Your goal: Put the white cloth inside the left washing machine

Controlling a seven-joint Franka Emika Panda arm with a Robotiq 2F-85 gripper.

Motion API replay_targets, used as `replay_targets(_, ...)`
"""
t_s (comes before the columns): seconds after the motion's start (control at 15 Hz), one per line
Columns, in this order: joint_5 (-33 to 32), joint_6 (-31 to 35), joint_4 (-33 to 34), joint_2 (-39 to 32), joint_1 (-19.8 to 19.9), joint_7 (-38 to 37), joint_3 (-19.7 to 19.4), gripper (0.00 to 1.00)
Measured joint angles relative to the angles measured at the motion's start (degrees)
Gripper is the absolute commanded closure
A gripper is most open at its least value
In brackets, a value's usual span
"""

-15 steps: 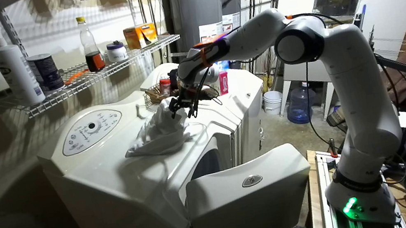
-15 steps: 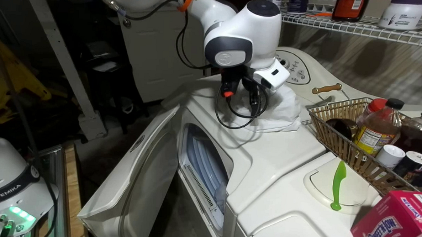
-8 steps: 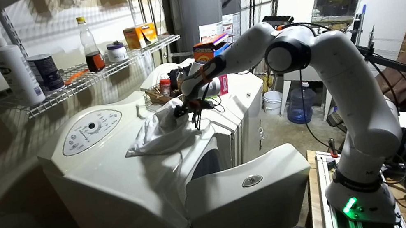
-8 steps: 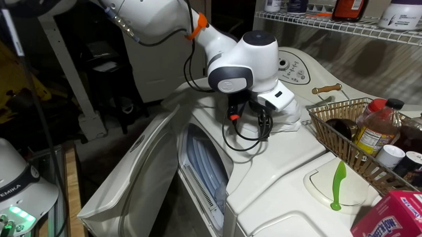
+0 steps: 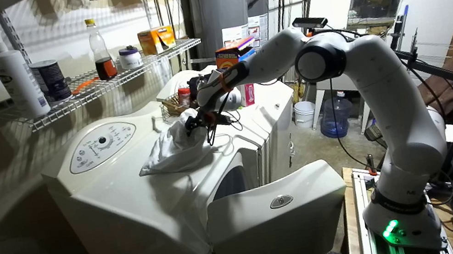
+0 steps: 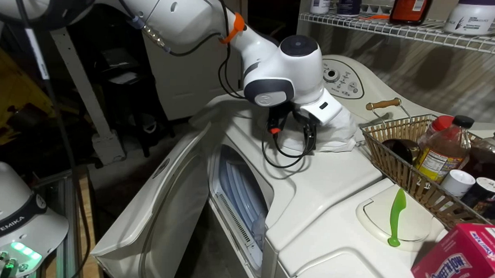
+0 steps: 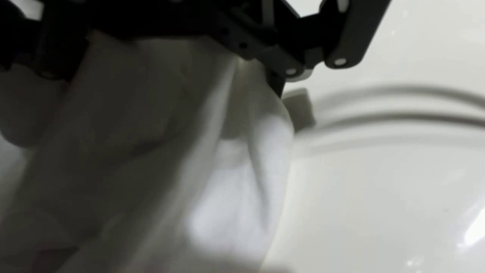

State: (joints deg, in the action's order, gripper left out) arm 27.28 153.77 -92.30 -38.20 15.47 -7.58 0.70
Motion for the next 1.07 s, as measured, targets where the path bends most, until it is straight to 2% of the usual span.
replay_targets(0.2,2.02,0.00,1.78,-0.21,0.89,0.17,3.29,0.00)
replay_targets(0.47,3.04,0.00,4.06,-1.02,0.99,0.17,5.32,0.00)
replay_targets(0.8,3.05,0.55,7.06,-2.59,-0.38,-0.75,5.64,0.00)
replay_targets(1.07,2.42,1.44,8.94,-2.83,-3.76,-6.47,3.67,0.00)
